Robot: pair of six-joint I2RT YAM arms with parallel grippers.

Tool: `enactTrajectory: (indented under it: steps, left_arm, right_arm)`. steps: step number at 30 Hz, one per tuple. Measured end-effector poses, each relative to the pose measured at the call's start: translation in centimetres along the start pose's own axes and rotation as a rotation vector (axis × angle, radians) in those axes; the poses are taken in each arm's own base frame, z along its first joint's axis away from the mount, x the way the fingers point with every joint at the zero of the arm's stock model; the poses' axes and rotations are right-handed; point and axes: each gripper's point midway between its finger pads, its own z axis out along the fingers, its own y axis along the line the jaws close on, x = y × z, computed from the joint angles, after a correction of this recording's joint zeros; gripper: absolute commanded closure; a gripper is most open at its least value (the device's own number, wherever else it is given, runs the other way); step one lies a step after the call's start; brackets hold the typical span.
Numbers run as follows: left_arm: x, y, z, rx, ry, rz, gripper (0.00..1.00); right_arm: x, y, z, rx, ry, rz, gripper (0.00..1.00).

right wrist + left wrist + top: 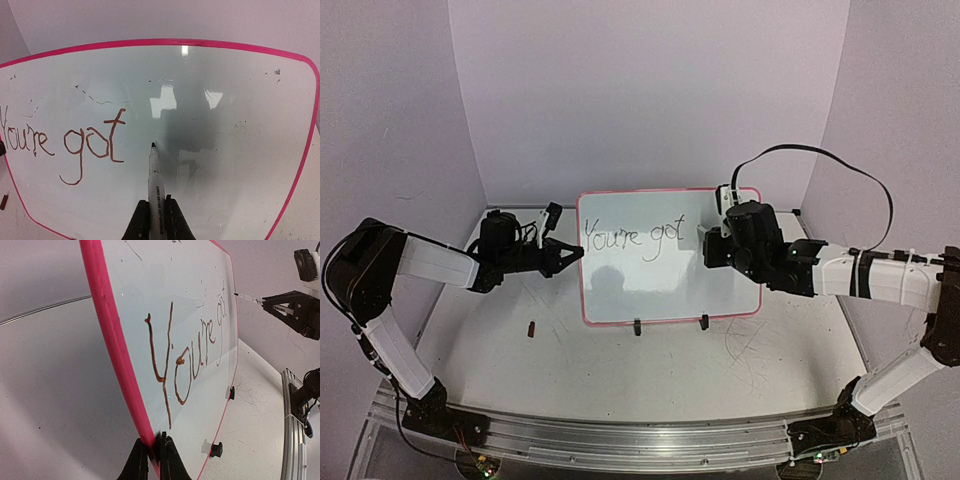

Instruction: Write a sentence on the whiteboard

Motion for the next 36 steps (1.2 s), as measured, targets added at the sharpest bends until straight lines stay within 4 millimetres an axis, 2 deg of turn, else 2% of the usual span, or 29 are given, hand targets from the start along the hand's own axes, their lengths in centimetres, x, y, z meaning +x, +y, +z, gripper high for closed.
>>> enactTrajectory:
  steps: [8, 36]
  left_arm:
    - [0.0, 0.0, 0.0, 0.0, 0.0, 0.0, 1.0]
    - [0.0, 0.0, 0.0, 0.0, 0.0, 0.001, 1.0]
  right_arm:
    - [-0.9, -0.4, 0.4, 0.026, -0.02, 0.01, 1.0]
    - [-0.6, -1.1, 1.3, 0.065, -0.014, 0.011, 1.0]
